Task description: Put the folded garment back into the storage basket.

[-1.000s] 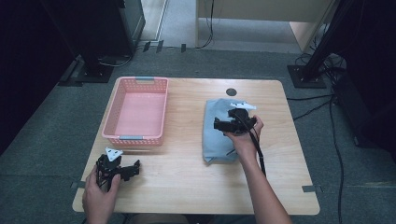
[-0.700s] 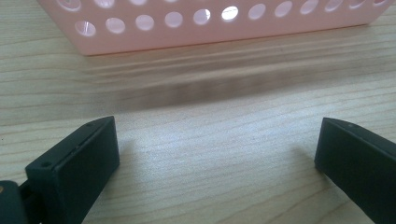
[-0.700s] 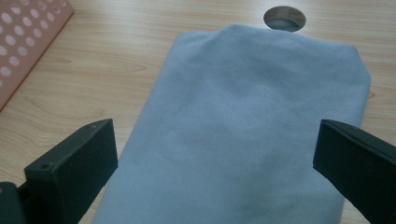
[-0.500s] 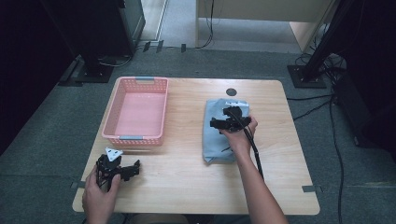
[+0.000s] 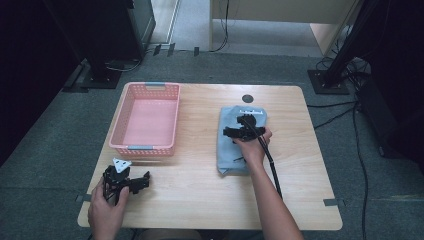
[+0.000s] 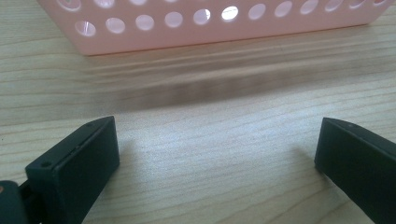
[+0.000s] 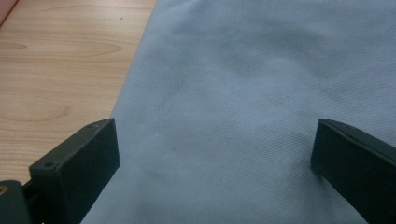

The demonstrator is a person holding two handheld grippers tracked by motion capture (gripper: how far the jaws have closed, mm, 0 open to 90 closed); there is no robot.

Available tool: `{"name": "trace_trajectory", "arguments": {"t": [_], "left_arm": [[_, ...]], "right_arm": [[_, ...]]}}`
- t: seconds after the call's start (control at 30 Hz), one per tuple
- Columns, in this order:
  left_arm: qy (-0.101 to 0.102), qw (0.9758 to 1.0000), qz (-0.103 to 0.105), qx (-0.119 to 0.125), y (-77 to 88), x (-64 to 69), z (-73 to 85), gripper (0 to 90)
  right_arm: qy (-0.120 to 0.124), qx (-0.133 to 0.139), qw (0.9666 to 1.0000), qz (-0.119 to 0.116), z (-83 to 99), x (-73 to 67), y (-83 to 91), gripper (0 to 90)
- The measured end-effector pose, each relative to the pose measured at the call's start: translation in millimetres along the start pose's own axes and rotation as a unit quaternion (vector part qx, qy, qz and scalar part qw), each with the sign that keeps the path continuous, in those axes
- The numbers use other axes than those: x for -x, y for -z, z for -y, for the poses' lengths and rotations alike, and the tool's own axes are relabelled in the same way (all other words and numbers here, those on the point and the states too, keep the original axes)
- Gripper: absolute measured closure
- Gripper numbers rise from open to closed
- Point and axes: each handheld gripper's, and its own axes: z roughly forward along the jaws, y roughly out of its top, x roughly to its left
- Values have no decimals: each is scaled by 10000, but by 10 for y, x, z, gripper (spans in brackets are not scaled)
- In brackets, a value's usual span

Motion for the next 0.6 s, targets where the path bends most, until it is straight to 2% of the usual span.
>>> {"name": "trace_trajectory", "arguments": {"t": [0.27,0.6], "left_arm": [[1,10000,0,2,0,0,0,0],[0,10000,0,1,0,0,0,0]], "right_arm": [[-128,-117,9998,38,24,31,-109,4],[-43,-171,9997,162,69,21,-197,0]]}}
